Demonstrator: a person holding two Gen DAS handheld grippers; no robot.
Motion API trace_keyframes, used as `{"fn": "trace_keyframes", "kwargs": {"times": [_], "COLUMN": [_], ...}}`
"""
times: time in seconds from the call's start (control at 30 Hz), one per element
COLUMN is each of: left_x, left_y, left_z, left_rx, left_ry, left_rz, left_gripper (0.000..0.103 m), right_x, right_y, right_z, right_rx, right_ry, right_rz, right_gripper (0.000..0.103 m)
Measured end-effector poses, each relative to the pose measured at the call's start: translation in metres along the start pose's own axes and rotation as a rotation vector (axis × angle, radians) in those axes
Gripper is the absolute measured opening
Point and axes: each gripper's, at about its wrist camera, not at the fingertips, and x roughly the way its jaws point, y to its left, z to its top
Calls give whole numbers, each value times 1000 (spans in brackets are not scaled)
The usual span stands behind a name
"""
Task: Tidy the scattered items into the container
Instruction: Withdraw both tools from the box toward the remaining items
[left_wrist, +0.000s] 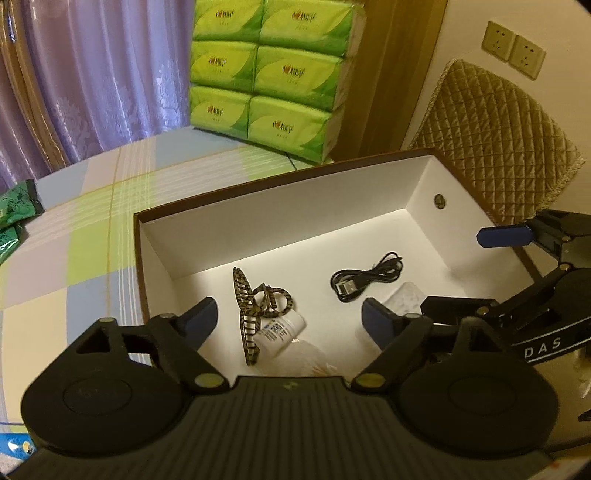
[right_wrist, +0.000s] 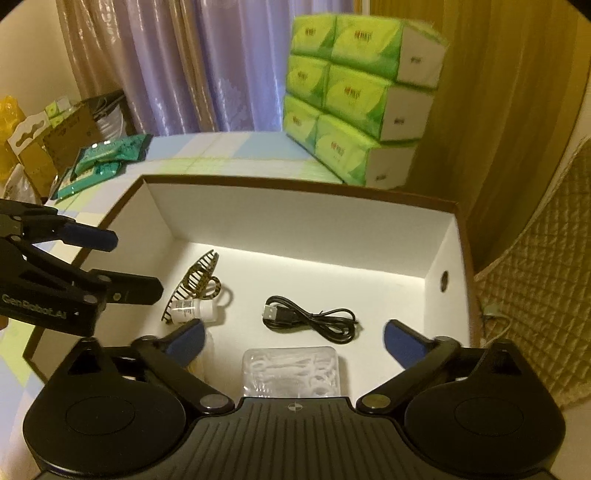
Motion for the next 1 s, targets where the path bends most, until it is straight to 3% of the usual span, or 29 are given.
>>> {"fn": "trace_keyframes", "kwargs": {"times": [0.33,1.0], "left_x": [-41,-103], "left_y": [-18,-28], "left_z": [-19,-54], "left_rx": [22,1], "left_ry": [-19,-70], "left_rz": [54,40], "left_gripper": [89,92], "right_x": [-38,-95], "right_y": [13,43], "right_z": [-17,-42], "right_rx": [34,30], "right_ry": [-67,-154], "right_rz": [2,-30], "right_gripper": [101,101]}}
